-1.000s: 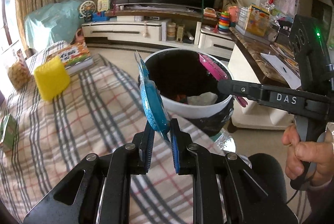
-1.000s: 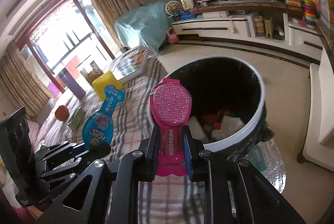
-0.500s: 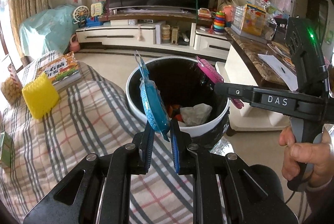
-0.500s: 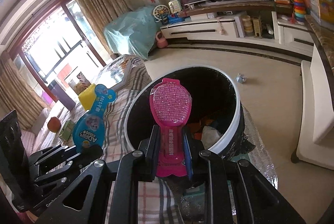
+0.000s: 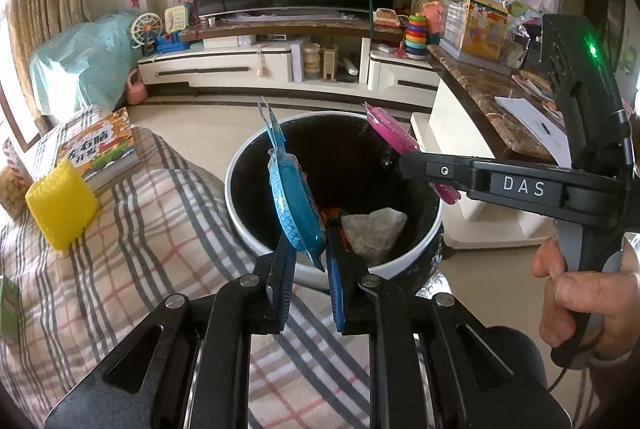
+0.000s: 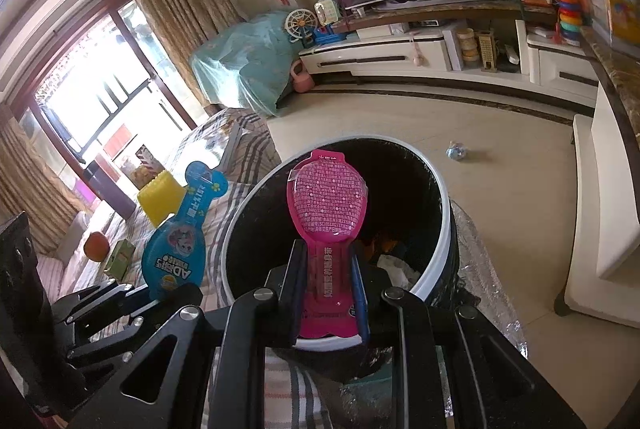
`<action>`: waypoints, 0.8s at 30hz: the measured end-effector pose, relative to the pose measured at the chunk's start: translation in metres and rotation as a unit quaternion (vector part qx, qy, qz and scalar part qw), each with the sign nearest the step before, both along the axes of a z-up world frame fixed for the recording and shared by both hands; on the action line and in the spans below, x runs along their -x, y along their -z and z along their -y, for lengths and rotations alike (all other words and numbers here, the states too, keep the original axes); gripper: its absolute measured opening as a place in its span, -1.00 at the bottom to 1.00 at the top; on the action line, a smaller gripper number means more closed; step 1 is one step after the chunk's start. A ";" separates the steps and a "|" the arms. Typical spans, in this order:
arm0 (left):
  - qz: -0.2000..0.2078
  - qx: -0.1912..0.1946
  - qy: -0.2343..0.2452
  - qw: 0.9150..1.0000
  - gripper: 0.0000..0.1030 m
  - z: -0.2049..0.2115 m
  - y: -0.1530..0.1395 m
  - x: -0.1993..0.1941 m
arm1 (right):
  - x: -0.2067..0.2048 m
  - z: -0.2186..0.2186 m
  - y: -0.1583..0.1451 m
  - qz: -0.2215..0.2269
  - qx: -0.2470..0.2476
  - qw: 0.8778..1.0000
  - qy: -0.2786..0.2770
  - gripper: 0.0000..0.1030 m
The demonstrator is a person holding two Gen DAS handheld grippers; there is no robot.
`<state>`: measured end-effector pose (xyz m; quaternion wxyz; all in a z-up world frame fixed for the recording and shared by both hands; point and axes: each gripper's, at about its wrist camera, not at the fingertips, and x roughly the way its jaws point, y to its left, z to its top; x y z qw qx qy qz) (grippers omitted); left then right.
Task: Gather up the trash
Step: 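Open both tools to drop the blue tube and pink toy into the bin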
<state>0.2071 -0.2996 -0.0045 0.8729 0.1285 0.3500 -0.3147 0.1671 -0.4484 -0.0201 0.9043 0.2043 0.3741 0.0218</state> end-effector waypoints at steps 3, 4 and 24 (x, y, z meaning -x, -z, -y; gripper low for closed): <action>0.000 -0.003 0.001 1.000 -0.73 0.005 0.001 -0.004 | -0.003 0.001 0.000 0.000 0.002 1.000 0.002 -0.60; 0.000 -0.004 0.002 1.000 -0.73 0.006 0.001 -0.005 | -0.004 0.002 0.001 -0.001 0.001 1.000 0.002 -0.60; -0.007 -0.014 -0.002 1.000 -0.73 0.022 0.001 -0.027 | -0.022 0.012 0.009 -0.017 0.001 1.000 0.014 -0.60</action>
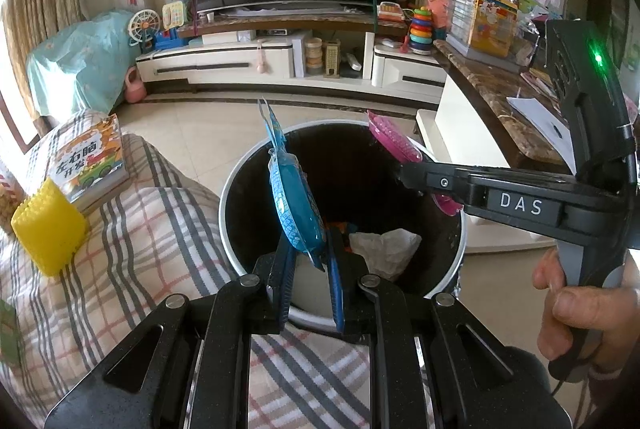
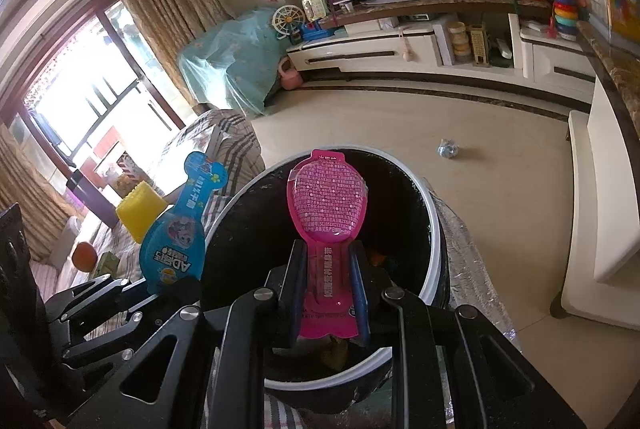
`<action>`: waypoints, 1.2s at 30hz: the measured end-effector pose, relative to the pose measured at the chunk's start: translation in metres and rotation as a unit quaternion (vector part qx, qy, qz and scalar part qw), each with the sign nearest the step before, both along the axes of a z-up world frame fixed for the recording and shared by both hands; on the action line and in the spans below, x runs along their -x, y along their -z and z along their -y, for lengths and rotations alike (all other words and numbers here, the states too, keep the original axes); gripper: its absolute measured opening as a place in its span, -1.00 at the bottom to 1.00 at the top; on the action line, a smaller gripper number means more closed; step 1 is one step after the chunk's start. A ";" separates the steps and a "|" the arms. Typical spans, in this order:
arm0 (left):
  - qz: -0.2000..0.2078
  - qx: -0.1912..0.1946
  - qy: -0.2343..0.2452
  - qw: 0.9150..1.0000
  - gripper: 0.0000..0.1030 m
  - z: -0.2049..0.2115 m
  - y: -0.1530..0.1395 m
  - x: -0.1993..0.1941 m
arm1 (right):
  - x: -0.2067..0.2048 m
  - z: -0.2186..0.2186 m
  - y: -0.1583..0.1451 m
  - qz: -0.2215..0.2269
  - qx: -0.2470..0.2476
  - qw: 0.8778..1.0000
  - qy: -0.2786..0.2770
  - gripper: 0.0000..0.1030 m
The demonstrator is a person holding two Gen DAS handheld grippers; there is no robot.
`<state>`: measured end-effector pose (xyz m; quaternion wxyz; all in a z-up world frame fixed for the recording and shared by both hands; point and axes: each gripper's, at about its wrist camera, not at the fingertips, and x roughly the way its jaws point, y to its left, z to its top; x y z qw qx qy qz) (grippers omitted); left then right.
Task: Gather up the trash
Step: 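Open both tools to drop the blue tube and pink toy into the bin, then move both open tools back toward the milk carton and yellow foam net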
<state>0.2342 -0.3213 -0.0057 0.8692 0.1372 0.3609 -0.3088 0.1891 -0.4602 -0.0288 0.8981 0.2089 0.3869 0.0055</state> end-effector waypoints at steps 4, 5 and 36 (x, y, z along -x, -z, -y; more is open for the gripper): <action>-0.007 -0.002 -0.001 1.000 -0.73 0.003 0.003 -0.005 | -0.004 0.003 0.001 -0.002 -0.001 1.000 0.002 -0.60; -0.008 -0.002 -0.002 1.000 -0.73 0.003 0.003 -0.006 | -0.005 0.003 0.001 -0.003 -0.002 1.000 0.002 -0.60; -0.010 0.015 -0.031 0.999 -0.14 -0.017 -0.001 0.004 | 0.009 0.000 -0.008 0.020 -0.012 1.000 0.017 0.51</action>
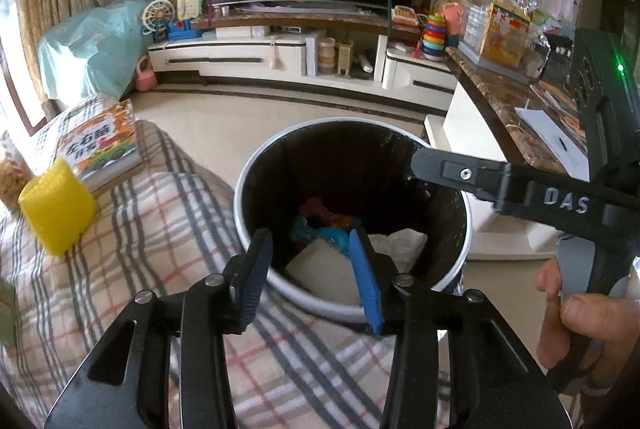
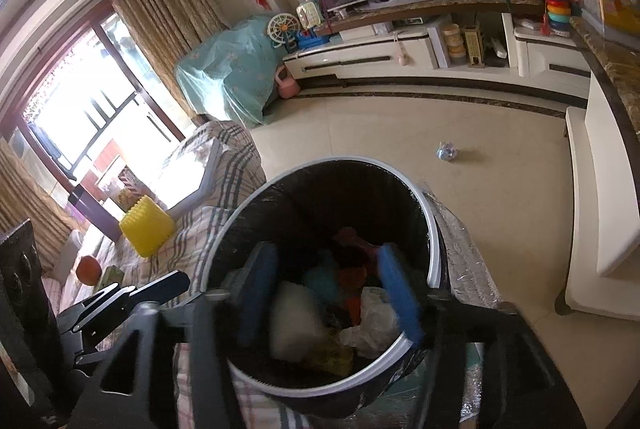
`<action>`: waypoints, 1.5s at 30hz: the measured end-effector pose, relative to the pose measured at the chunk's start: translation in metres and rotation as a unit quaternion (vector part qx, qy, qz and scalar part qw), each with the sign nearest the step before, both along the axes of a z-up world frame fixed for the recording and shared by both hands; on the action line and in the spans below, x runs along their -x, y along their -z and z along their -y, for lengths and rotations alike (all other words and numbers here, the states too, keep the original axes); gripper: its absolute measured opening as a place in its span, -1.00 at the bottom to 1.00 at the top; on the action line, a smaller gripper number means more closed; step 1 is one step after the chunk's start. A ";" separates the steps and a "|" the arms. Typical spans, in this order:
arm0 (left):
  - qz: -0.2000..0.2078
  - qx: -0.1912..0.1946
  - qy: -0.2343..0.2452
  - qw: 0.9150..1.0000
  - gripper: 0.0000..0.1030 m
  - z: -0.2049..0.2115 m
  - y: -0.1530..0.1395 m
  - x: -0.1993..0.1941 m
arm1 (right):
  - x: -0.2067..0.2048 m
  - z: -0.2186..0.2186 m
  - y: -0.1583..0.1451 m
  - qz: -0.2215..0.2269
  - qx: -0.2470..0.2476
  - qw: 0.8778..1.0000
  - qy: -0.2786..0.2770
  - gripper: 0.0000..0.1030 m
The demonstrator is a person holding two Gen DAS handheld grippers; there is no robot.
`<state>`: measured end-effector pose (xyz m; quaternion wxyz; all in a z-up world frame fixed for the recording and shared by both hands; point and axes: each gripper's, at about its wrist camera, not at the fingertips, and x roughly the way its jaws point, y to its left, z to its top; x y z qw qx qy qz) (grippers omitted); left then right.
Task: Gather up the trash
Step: 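Move both open tools back toward the milk carton and yellow foam net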
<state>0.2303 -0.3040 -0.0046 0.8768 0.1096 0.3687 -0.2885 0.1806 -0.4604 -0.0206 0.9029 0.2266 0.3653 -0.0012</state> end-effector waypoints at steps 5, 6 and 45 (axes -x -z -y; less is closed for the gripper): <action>0.001 0.013 -0.030 0.999 0.19 -0.030 0.002 0.015 | 0.014 -0.014 -0.007 0.013 0.006 1.000 -0.001 0.61; 0.000 0.013 -0.036 0.999 0.23 -0.036 0.002 0.016 | 0.017 -0.019 -0.009 0.016 0.008 1.000 -0.002 0.67; -0.018 0.061 -0.235 0.970 0.59 -0.246 0.031 0.075 | 0.056 -0.186 0.008 0.024 0.058 0.991 -0.115 0.93</action>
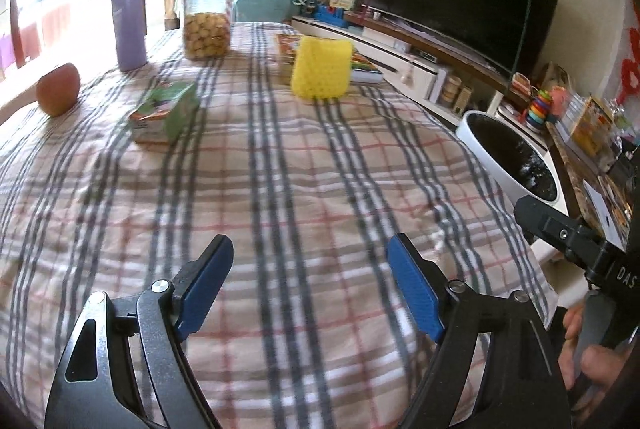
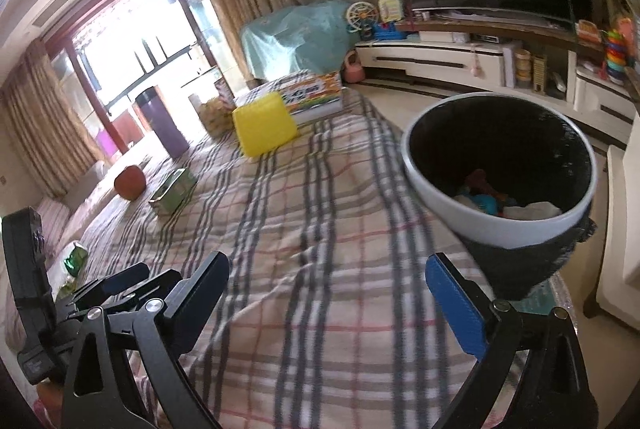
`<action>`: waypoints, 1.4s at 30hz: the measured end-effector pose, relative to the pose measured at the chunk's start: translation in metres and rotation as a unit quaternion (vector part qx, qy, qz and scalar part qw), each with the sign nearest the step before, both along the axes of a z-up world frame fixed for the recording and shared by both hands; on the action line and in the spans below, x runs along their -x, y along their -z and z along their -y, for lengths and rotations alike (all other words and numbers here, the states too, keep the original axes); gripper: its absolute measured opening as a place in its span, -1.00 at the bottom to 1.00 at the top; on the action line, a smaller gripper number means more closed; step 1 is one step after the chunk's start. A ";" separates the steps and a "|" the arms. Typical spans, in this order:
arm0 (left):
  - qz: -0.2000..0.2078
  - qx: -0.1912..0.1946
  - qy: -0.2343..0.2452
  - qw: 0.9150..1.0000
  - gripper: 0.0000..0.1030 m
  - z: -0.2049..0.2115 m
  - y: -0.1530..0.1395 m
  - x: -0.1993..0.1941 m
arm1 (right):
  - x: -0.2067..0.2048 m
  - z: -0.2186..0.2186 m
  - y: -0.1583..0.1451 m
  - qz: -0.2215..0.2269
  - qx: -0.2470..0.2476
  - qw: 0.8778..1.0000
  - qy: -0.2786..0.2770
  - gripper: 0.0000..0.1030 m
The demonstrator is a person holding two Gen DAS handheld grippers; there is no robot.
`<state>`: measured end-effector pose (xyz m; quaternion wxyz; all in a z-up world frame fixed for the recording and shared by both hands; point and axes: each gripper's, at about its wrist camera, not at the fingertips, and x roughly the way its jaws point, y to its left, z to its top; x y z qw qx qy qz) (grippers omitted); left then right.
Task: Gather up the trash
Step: 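Move both open tools back toward the milk carton and yellow foam net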
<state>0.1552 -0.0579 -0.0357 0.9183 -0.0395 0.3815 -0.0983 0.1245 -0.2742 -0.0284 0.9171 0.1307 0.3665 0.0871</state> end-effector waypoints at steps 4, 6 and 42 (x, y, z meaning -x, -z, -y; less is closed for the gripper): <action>-0.001 0.001 -0.015 1.000 0.61 -0.014 0.002 0.001 | -0.006 -0.012 0.002 -0.001 0.004 1.000 -0.011 0.93; -0.003 0.002 -0.022 1.000 0.61 -0.020 0.003 0.000 | -0.008 -0.018 0.004 0.000 0.006 1.000 -0.017 0.93; -0.035 -0.010 -0.104 0.994 0.68 -0.080 0.018 -0.049 | -0.092 -0.078 0.025 -0.029 0.020 0.995 -0.089 0.93</action>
